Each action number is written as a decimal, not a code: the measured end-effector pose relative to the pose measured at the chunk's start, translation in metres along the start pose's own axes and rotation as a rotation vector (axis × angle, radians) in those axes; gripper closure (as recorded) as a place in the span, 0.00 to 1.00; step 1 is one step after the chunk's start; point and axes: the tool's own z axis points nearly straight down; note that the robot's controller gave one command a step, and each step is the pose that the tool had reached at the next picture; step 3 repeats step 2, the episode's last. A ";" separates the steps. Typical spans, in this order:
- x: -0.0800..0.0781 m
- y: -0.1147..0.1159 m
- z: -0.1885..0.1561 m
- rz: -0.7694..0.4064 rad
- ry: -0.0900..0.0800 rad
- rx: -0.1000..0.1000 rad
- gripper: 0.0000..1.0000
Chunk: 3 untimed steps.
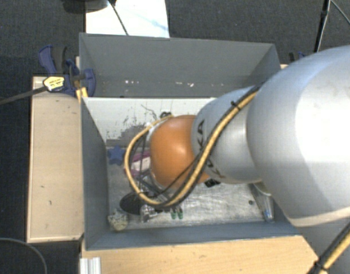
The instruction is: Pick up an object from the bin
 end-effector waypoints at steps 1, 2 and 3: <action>-0.005 -0.014 -0.128 -0.061 -0.007 0.001 1.00; 0.003 -0.055 -0.178 -0.301 -0.002 0.003 1.00; 0.003 -0.055 -0.178 -0.301 -0.002 0.003 1.00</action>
Offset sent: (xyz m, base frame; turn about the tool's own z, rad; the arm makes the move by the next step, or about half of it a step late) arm 0.0049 -0.0135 0.1236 -0.0630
